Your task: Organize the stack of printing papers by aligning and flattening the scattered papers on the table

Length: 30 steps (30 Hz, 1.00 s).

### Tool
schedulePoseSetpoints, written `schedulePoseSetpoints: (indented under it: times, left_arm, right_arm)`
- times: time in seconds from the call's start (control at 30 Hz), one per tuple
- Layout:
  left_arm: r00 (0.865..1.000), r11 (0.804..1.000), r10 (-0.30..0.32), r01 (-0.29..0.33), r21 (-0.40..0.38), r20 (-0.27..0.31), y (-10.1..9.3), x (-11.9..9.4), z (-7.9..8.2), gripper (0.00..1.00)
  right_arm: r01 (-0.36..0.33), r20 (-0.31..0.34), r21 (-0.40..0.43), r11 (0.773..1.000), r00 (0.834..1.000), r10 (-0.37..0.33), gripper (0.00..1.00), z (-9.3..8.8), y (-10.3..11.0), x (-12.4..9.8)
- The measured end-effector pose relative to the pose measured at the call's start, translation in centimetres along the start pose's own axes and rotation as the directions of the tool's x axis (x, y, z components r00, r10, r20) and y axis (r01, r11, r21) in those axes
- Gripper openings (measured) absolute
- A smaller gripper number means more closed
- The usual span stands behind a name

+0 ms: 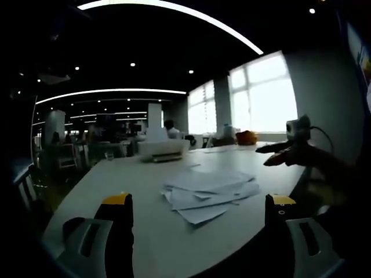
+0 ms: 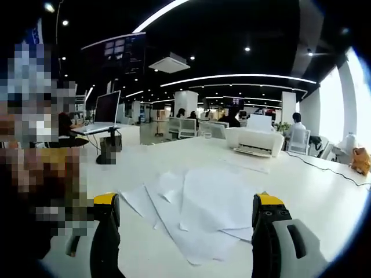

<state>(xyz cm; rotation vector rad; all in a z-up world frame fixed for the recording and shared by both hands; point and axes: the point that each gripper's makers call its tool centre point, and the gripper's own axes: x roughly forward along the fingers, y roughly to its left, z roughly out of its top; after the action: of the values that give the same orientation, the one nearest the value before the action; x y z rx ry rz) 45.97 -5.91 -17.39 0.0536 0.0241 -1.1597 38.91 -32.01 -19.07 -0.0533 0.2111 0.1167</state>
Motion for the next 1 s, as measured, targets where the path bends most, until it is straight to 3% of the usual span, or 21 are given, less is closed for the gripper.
schedulePoseSetpoints:
  times: [0.43,1.0]
  left_arm:
    - [1.000,1.000,0.005,-0.005,-0.011,-0.015,0.2,0.0,-0.4,0.97]
    - [1.000,1.000,0.006,-0.006,-0.006,0.010,-0.2,0.0,0.5,0.97]
  right_arm:
    - [-0.020,0.006,0.009,1.000,1.000,0.020,0.90,0.4,0.5,1.2]
    - [-0.021,0.003,0.014,1.000,1.000,0.021,0.90,0.4,-0.1,1.9]
